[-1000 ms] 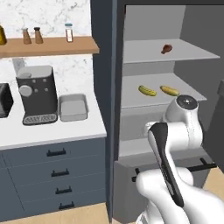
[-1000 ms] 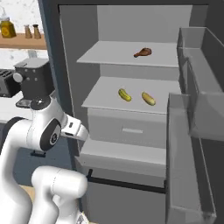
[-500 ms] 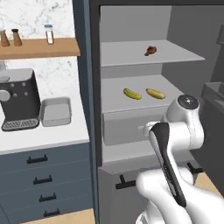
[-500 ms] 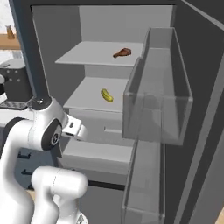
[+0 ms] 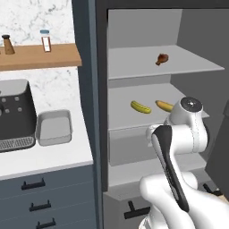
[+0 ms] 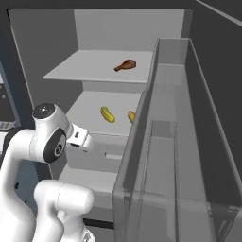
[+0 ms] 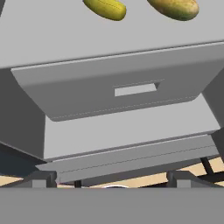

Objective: Place one cucumber and one chicken drumstick in each tupperware on the nearby counter, to pack two identical lunches.

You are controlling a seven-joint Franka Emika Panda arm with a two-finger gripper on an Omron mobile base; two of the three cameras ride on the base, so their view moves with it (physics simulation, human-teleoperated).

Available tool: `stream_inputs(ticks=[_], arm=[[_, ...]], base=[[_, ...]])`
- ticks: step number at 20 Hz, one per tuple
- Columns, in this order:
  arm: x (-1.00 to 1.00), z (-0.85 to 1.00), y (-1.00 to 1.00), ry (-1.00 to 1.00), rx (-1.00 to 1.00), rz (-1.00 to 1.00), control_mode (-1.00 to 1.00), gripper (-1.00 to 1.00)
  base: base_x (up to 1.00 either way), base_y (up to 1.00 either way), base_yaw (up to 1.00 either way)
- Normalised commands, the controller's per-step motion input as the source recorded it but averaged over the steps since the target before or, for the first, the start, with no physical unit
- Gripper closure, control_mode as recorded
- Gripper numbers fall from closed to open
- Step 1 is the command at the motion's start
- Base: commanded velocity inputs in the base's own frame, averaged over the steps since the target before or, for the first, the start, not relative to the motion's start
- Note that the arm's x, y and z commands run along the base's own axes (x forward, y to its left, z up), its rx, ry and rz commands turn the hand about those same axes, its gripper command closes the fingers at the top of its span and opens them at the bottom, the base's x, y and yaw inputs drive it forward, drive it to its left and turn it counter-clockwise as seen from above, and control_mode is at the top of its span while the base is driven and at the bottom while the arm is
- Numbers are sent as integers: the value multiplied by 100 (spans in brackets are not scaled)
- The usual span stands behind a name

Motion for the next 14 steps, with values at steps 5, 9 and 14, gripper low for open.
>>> stream_inputs(ticks=[5,9,14], arm=[[0,0,0,0,0,0,100,-100],[0,0,0,0,0,0,100,-100],[0,0,0,0,0,0,100,-100]], base=[[24,0,0],[3,0,1],[0,0,0]])
